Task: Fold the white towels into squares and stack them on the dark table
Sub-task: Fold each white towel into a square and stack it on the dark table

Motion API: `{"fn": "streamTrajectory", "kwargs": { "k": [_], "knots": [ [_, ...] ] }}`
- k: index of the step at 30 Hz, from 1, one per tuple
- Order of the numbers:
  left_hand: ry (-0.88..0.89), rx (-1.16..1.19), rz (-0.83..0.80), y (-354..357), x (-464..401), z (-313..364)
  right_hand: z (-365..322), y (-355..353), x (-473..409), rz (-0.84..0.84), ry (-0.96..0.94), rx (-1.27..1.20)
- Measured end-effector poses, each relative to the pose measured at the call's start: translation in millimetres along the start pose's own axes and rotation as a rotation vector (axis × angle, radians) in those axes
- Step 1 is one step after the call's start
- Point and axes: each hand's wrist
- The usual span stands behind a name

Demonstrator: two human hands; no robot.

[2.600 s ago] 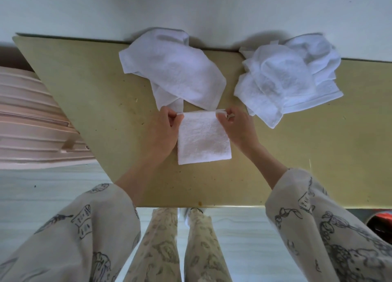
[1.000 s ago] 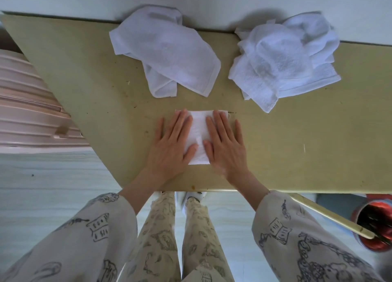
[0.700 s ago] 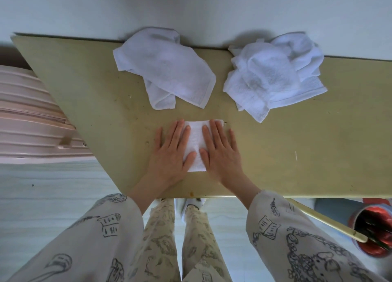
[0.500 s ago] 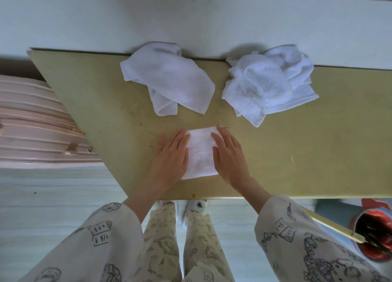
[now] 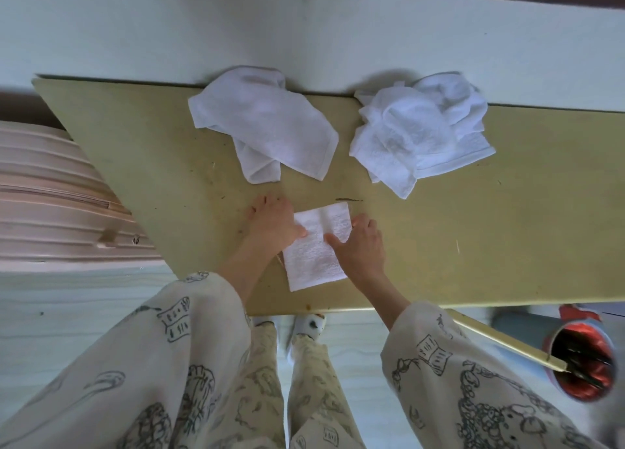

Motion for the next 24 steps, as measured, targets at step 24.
{"fn": "streamTrajectory", "kwargs": {
  "k": [24],
  "knots": [
    [0.32, 0.475, 0.213, -106.3, 156.9, -22.9, -71.6, -105.4, 76.9, -0.357, -0.855, 0.21]
  ]
}}
Point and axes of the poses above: each hand's wrist, its own x-axis away from the middle knuckle, its own y-axis out of the palm, z = x × y, and after that the axes turned 10 degrees about y, right-handed
